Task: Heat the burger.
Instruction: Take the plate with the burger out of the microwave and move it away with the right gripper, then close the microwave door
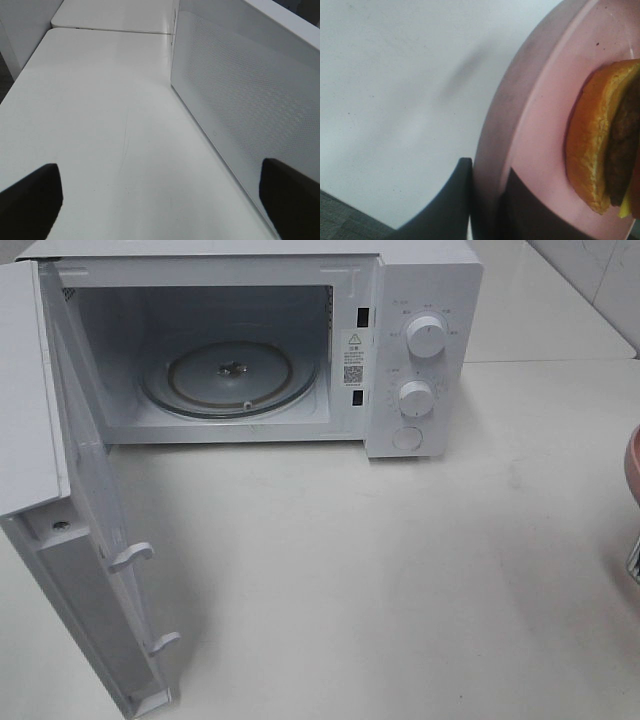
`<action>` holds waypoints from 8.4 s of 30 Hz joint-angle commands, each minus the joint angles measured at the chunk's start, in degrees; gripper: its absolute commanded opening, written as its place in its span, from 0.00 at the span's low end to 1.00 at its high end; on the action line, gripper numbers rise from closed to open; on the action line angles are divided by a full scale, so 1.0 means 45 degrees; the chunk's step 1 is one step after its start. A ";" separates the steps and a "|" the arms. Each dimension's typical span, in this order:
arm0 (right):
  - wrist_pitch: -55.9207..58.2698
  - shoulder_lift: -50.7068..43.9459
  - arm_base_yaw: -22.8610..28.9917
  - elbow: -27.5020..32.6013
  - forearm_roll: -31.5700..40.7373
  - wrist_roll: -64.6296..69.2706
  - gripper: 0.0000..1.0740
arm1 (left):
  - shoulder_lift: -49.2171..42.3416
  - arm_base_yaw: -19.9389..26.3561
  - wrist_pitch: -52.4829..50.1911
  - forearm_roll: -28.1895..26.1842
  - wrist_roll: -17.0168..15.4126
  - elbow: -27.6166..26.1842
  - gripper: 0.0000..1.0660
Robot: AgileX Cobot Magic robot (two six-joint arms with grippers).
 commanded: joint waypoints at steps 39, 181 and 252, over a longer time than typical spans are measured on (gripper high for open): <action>0.0777 0.7920 -0.0076 -0.2941 -0.1439 0.7830 0.04 | -0.0267 0.0013 -0.0115 -0.0051 0.0013 0.0013 0.94; 0.2737 -1.1497 -0.7474 -0.2406 0.8531 -0.2890 0.71 | -0.0267 0.0013 -0.0115 -0.0051 0.0013 0.0013 0.94; 0.1553 -1.2312 -0.7907 -0.1897 0.9269 -0.3336 0.71 | 0.1401 0.0013 -0.1299 0.0357 -0.0089 -0.0357 0.91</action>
